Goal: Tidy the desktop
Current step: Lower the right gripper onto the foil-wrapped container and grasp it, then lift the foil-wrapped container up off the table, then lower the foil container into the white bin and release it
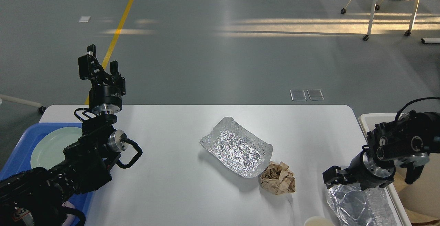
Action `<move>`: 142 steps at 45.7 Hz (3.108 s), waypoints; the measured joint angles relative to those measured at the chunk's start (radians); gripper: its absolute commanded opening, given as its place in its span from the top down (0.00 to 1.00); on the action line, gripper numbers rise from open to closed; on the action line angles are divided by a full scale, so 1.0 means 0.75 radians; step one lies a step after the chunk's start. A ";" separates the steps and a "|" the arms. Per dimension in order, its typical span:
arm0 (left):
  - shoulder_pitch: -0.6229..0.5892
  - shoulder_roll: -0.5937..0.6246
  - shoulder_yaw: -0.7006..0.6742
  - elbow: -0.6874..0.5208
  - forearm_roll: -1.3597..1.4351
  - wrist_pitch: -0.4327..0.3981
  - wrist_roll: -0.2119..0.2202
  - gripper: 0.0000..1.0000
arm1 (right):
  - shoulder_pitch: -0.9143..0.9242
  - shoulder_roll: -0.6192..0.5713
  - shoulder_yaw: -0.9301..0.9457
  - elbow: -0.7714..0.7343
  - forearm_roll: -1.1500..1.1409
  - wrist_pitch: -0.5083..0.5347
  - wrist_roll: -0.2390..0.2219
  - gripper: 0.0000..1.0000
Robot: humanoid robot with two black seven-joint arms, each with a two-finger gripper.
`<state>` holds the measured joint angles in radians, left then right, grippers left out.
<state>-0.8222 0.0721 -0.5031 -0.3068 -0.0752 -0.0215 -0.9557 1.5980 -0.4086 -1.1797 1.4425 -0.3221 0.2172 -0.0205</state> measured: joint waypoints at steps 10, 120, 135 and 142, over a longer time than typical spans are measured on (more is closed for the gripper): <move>0.000 0.000 0.000 0.000 0.001 0.000 0.000 0.04 | -0.187 0.097 0.020 -0.121 0.001 -0.131 0.001 0.00; 0.000 0.000 0.000 0.000 0.001 0.000 0.000 0.04 | 1.196 -0.252 0.392 -0.246 0.004 0.990 0.272 1.00; 0.000 0.000 0.000 0.000 0.000 0.000 0.000 0.04 | 1.184 -0.277 0.454 -0.246 0.001 0.990 0.258 1.00; 0.000 0.000 0.000 0.000 0.000 0.000 0.000 0.04 | 0.979 -0.277 0.440 -0.259 -0.059 0.990 0.248 1.00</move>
<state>-0.8222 0.0721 -0.5031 -0.3068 -0.0752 -0.0215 -0.9557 2.3326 -0.6167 -0.8500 1.2480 -0.3661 0.9600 0.1658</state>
